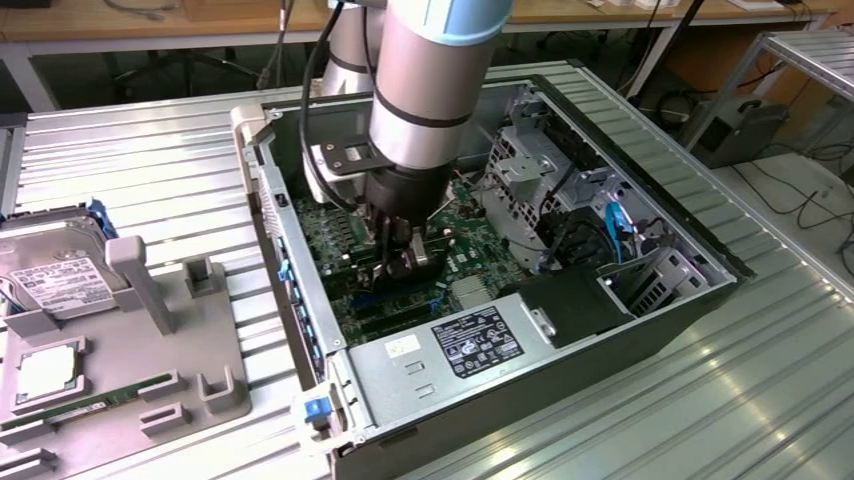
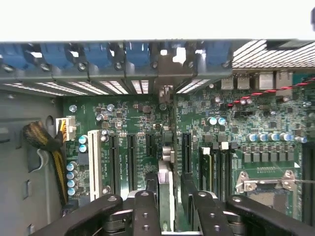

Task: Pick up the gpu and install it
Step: 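Insert the gpu into the slot, then press down on the gpu until it lock into place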

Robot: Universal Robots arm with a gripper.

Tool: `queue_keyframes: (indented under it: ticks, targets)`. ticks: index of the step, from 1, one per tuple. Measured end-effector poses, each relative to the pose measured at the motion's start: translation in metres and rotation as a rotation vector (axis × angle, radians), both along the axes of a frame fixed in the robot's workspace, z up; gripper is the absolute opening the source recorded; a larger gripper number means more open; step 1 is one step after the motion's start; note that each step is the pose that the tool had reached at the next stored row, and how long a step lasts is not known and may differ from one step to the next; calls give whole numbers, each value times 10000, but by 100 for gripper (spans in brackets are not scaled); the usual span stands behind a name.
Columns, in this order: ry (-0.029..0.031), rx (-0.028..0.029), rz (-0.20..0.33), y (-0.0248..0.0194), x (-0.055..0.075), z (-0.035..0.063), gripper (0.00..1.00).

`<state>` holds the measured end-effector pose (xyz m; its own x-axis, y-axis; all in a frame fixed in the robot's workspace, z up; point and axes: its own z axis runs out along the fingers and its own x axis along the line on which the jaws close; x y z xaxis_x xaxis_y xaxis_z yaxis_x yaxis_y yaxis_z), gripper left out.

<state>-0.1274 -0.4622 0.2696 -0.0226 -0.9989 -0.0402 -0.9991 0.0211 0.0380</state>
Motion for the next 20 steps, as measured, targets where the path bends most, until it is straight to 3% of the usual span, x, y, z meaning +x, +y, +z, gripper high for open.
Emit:
queue_keyframes:
  ticks: [5, 8, 9, 20]
  targets:
    - [0, 0, -1, 13, -1, 104, 32]
    - [0, -5, 0, 35, 0, 141, 13]
    - [-1, -5, 1, 35, 0, 141, 11]
    - [0, -5, -1, 36, -2, 131, 11]
